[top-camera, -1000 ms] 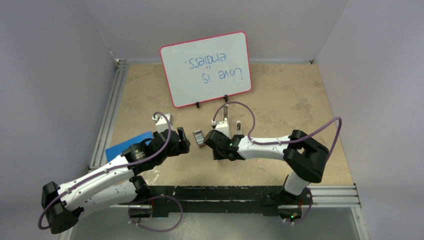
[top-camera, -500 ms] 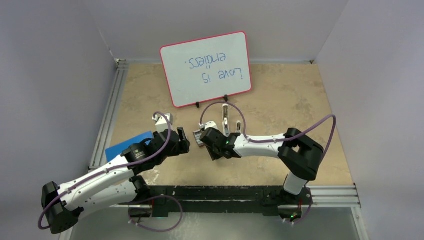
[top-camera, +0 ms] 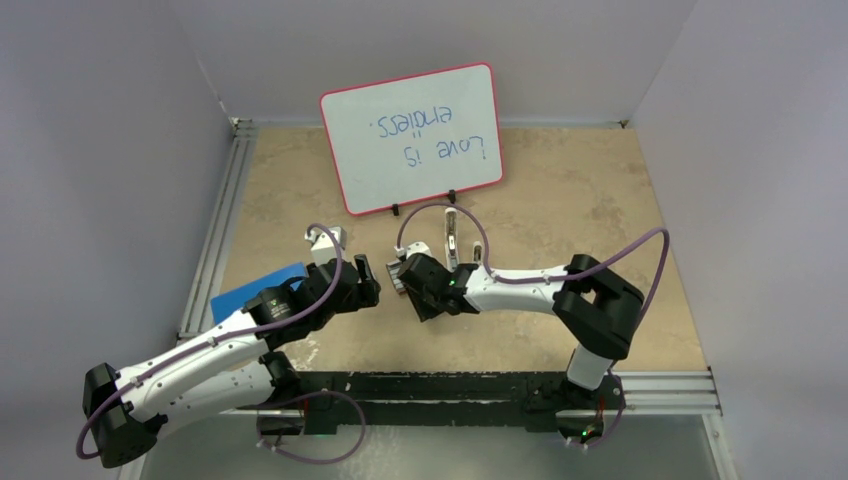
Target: Load the staples into the stapler
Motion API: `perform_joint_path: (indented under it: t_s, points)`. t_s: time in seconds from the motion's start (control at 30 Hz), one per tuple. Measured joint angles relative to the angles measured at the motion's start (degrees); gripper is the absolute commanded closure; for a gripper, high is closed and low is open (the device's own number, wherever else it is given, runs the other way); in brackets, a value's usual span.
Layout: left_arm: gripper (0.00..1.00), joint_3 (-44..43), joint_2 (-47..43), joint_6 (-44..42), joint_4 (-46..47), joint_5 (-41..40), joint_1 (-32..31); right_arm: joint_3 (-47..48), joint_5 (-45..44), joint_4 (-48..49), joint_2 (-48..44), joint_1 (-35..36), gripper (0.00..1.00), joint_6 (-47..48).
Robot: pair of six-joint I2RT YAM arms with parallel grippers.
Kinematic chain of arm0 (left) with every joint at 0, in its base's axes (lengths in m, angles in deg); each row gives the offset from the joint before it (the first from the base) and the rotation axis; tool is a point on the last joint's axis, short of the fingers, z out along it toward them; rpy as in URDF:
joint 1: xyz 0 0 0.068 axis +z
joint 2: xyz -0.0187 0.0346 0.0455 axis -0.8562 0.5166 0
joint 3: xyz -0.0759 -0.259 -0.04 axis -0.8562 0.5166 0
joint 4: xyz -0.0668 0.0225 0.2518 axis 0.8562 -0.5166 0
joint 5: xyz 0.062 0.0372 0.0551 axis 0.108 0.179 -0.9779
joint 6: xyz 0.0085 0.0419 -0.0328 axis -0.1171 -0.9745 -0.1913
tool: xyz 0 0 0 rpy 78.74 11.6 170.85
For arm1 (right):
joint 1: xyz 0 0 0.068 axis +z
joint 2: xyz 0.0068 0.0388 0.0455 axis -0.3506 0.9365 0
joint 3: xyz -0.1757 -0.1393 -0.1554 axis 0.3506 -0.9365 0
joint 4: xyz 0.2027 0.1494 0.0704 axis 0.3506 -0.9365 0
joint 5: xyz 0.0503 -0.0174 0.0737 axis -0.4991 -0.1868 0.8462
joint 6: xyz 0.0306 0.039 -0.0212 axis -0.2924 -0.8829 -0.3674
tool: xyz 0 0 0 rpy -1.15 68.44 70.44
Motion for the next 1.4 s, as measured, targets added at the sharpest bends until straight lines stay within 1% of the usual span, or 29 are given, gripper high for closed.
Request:
perform_joint_path:
  t_s: [0.43,0.67,0.73,1.03,1.23,1.4]
  points:
    - [0.32,0.0,0.0,0.0,0.0,0.0,0.0,0.4,-0.2,-1.9,0.0,-1.2,0.58,-0.8]
    - [0.32,0.0,0.0,0.0,0.0,0.0,0.0,0.4,-0.2,-2.5,-0.2,-2.5,0.67,-0.9]
    - [0.32,0.0,0.0,0.0,0.0,0.0,0.0,0.2,-0.2,-2.7,-0.4,-2.7,0.69,-0.7]
    - [0.32,0.0,1.2,0.0,0.5,0.3,0.0,0.3,1.2,-5.3,-0.9,-2.8,0.66,2.6]
    - [0.32,0.0,1.2,0.0,0.5,0.3,0.0,0.4,1.3,-5.2,-0.7,-2.8,0.62,4.7]
    - [0.32,0.0,0.9,0.0,0.4,0.3,0.0,0.4,2.1,-5.0,-0.7,-2.8,0.62,7.4]
